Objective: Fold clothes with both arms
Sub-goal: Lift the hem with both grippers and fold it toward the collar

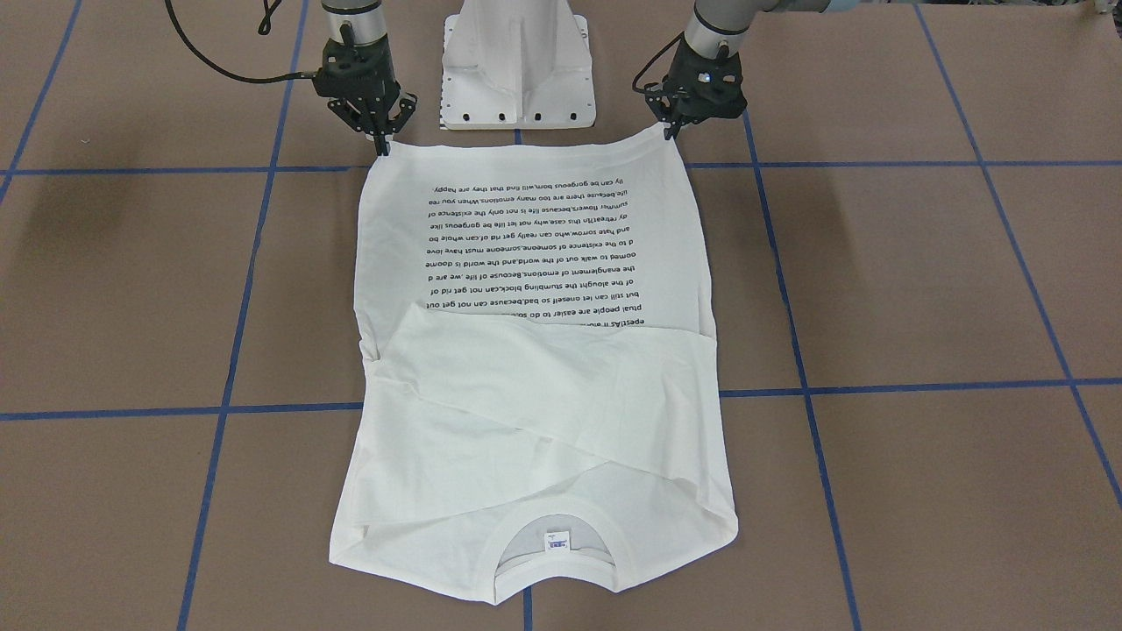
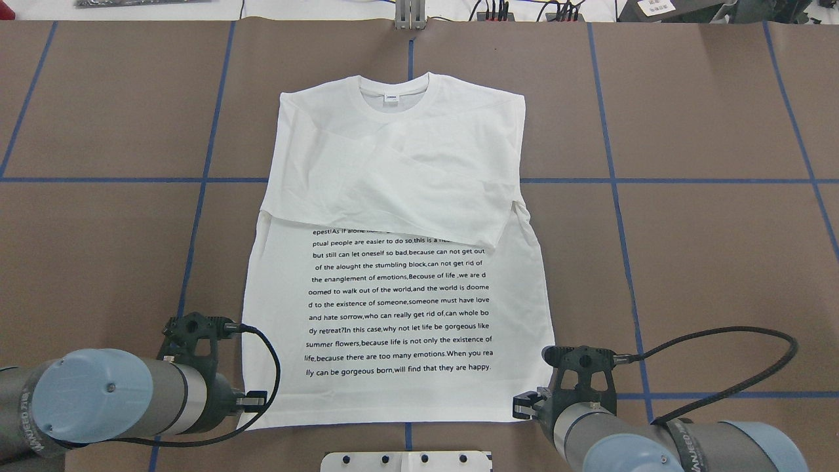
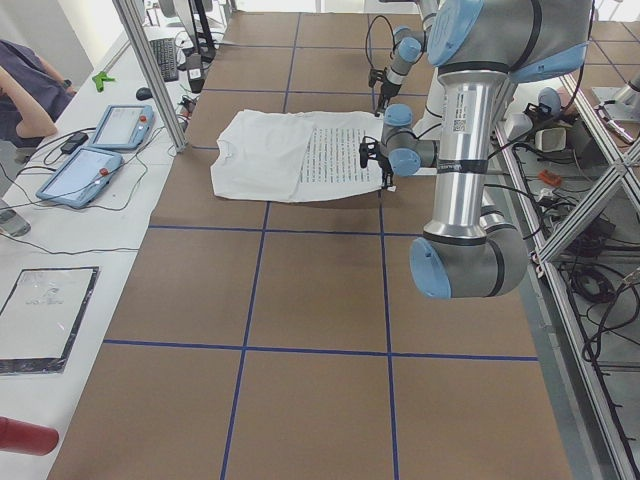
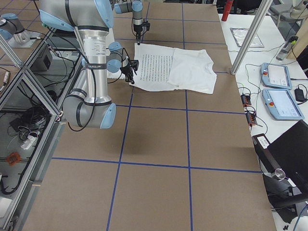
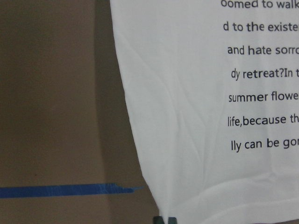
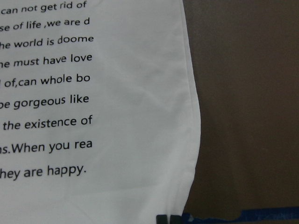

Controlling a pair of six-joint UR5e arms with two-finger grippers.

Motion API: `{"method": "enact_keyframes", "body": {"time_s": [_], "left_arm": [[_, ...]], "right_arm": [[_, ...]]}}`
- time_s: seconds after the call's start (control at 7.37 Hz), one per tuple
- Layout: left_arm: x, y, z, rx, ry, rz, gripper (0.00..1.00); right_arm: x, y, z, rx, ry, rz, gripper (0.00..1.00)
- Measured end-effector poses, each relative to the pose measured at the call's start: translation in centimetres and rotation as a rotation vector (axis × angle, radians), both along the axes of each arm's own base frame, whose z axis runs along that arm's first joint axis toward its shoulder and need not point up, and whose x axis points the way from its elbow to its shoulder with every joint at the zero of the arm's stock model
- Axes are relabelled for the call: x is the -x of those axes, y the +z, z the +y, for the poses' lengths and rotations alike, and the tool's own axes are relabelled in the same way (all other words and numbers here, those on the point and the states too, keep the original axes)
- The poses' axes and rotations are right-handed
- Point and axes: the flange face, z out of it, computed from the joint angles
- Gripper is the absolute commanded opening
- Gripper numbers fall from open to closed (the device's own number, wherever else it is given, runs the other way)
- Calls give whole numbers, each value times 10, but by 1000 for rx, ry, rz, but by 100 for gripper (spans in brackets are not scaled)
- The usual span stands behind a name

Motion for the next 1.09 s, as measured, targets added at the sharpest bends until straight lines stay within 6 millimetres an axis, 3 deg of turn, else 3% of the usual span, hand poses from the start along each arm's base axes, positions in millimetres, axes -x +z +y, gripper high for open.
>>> {"method": "enact_keyframes", "body": {"time_s": [0.14,0.41,0.54,0.81,1.09], "left_arm": [[14,-15,3,8,17,15,0],[66,-70,17,55,77,21,0],[89,-100,14,66,84,26,0],[102,-147,-23,15,63,13,0],[117,-161,-88,-65,-14,-23,0]], "right_arm": [[-28,-23,-6,39,-11,1,0],[-96,-74,-16,126,-40,-10,0],[-119,-98,-29,170,-48,-24,0],[-137,-131,-65,135,-77,-22,0],[-144,-140,-125,52,-69,23,0]]}}
